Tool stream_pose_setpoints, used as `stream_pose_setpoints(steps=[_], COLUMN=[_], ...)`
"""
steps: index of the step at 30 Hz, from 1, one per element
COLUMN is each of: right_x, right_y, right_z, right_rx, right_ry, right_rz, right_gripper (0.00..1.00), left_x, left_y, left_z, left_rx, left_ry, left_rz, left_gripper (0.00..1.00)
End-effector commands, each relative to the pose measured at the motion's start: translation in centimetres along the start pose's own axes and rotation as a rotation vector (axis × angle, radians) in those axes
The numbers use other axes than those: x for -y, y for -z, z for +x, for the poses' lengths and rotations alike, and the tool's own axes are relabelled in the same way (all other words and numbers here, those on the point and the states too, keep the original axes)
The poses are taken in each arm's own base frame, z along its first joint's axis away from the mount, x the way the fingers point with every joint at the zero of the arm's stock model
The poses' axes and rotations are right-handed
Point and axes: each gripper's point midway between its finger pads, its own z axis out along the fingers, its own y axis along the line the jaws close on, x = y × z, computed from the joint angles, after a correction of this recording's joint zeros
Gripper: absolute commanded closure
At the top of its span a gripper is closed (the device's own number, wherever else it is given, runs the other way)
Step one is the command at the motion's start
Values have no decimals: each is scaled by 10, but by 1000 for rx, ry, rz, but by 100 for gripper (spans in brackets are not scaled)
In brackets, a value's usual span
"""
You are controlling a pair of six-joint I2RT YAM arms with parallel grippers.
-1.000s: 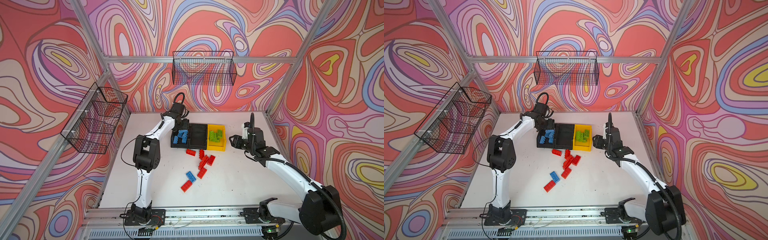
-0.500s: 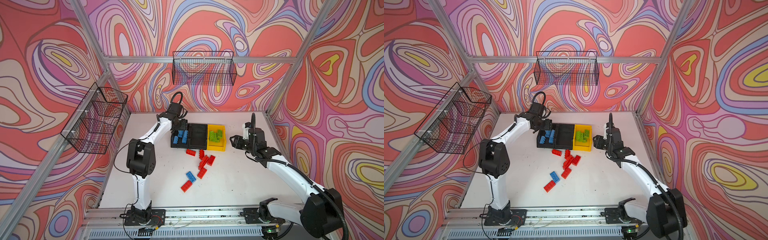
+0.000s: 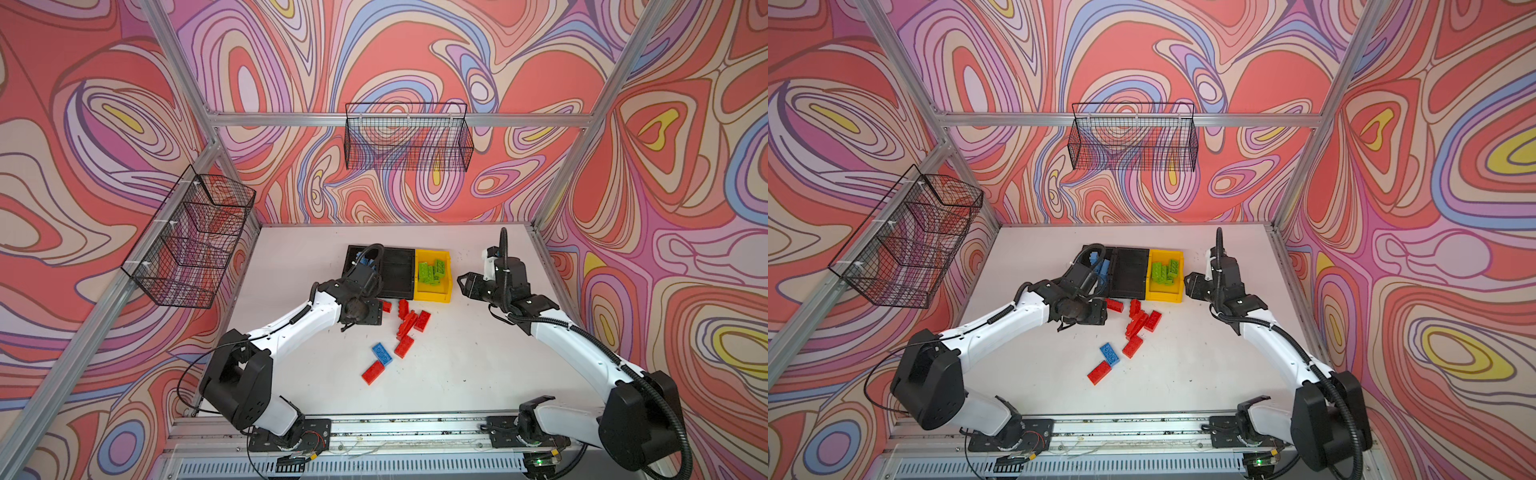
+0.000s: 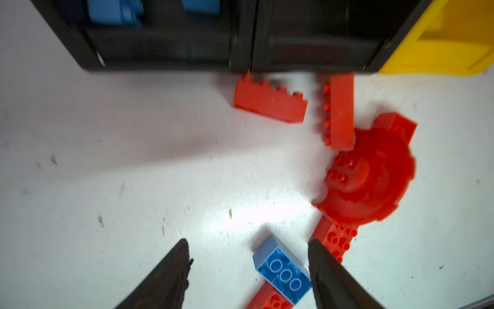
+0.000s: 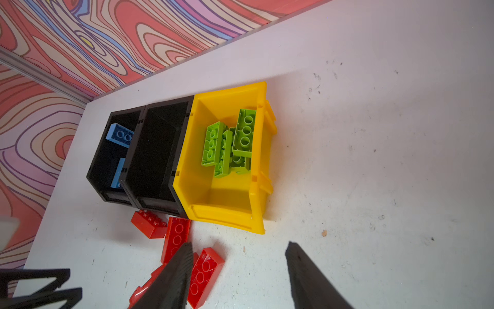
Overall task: Sort the legos into containers by color
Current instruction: Pick up the lego from the middle-left of the table.
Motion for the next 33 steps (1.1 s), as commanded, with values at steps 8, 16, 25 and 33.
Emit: stream_pose_setpoints(steps=[8,16,25,33], right_x=[2,4,6,4], right_y=[0,-2,-4,-7], right_z=[7,10,12,12], right_rx=[-17,-25,-35,-37], right_ry=[2,-1,2,-4], right_rz=[2,8,18,7], right_gripper=[40,40,40,40], left_x=[32,41,25,30], left_y=[-37,-53,-44,-33], left_z=[51,61,70,68], left_rx=[-129,-177,-192,-196], left_ry=[149,163,137,146], left_rz=[41,60,11,40], left_gripper=[28,29,31,30])
